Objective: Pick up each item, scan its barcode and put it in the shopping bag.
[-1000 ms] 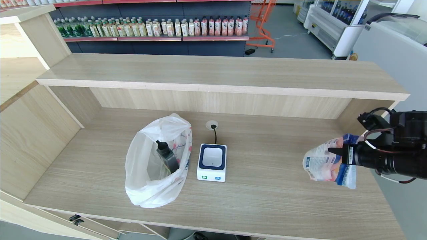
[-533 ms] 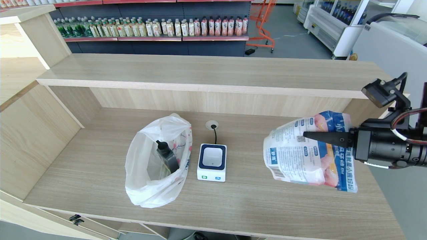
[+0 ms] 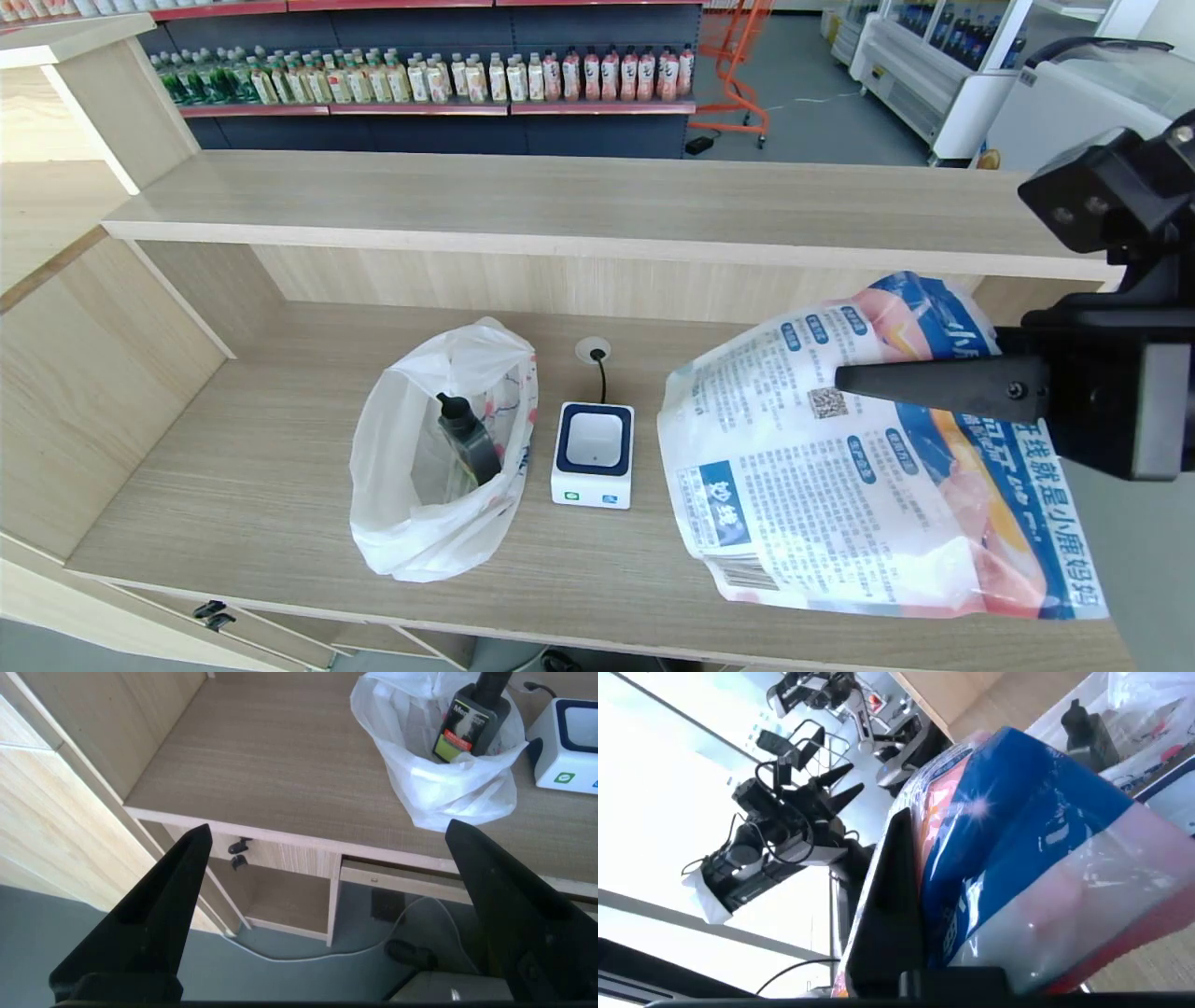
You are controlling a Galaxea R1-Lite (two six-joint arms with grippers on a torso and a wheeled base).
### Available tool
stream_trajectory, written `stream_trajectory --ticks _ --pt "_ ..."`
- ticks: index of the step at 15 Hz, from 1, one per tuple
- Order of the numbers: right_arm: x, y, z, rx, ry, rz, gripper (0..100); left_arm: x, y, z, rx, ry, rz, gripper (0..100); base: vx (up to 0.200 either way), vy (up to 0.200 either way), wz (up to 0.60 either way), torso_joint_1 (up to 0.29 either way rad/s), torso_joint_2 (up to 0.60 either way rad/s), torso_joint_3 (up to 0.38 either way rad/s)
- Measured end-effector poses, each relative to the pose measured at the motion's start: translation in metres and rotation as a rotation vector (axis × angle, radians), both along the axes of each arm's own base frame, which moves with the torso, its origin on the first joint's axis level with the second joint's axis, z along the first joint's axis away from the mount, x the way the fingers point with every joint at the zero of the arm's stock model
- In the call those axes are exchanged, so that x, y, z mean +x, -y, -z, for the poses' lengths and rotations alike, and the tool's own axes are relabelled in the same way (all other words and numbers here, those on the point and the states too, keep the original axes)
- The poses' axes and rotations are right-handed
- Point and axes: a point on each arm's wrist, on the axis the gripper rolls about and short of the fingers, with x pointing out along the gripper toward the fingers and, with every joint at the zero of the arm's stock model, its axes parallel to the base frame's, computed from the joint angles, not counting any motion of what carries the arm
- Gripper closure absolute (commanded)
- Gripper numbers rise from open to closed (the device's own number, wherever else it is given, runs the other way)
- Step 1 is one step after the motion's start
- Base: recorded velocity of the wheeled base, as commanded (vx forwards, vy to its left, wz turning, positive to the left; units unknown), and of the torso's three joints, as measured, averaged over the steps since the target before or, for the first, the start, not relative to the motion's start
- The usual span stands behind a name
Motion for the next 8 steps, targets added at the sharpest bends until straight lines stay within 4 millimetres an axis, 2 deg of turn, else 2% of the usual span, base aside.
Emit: stream_trajectory --ticks 8 --pt "-0.0066 -0.0032 0.0005 0.01 -0.203 -0.017 100 0.0 0.0 0.0 0.0 0.0 0.0 0 0.0 0.0 0.0 0.0 0.0 0.0"
